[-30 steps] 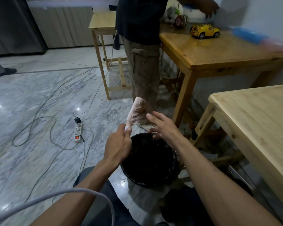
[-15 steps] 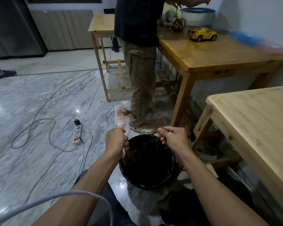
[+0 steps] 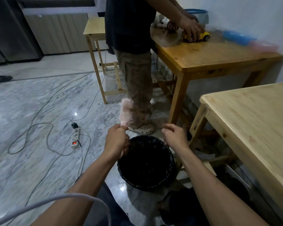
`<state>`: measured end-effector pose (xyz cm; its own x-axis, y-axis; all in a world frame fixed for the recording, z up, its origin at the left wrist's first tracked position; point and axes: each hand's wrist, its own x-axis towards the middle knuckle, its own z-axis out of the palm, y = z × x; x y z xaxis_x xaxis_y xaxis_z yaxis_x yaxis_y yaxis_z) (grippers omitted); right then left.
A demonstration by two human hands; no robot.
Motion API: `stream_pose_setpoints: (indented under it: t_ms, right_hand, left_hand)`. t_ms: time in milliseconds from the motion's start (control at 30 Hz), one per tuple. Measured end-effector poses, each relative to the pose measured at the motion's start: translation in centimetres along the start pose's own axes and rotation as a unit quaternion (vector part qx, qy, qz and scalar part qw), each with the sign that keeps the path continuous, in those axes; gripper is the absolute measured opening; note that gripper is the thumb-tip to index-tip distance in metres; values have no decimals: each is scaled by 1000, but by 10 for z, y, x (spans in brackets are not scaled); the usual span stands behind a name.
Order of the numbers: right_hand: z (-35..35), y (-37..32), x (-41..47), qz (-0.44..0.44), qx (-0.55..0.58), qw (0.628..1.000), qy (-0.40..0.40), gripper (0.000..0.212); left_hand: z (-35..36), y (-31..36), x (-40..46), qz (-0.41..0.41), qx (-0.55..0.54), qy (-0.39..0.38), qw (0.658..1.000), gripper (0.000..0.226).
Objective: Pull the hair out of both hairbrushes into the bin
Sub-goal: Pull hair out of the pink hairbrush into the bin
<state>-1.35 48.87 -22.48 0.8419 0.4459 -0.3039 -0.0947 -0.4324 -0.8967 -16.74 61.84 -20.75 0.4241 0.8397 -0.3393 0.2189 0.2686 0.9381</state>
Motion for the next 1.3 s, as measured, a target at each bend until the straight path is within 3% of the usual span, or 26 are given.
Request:
stream_pose_setpoints:
  t_ms: [67,167,233,300,333,467,567,667,767,900,1067,1133,1233,1300]
  right_hand:
    - [3,-7,-5,-23,18,998,-64,46]
    - [8,-16,-9,-59,99,987,-112,51]
    - [11,-20,-9,-75,137,979,-133,41]
    - [14,-21,-9,-98,138,977,-129,18]
    - [15,-20,-9,-104,126,980,-113,9]
    - [15,-3,-6,-115,12,992,-43,14]
    - [7,27,-5,-85,-87,992,-30,14]
    - [0,50,-3,-23,-70,997,-10,15]
    - [4,39,3,-40,-49,996,-62,18]
    - [11,11,8,-87,-93,982,-140,37]
    - [18,-5,6,-147,-119,961,-202,94]
    - [26,-8,4,-133,-27,962,-235,80]
    - [34,-8,-2,-107,71,953,-274,33]
    - [35,-2,-5,-90,124,956,-251,13]
  left_hand:
    - [4,-1,-7,66,86,-25,994,30]
    - [11,3,-18,135,175,-28,975,30]
    - [13,6,-22,155,207,-27,966,28]
    - [14,9,-25,157,226,-32,961,28]
    - [14,10,-25,141,205,-36,968,28]
    - [16,16,-19,38,20,-12,999,22]
    - [6,44,-10,35,-78,44,995,15]
    - [-12,73,4,56,-30,37,997,18]
    - [-12,72,1,57,79,-13,995,20]
    - [-1,53,-5,63,171,-48,982,24]
    - [2,41,-10,63,190,-105,974,31]
    - [3,38,-14,76,206,-124,968,34]
    - [0,35,-13,81,213,-120,966,34]
    - [-8,35,-7,68,195,-95,974,33]
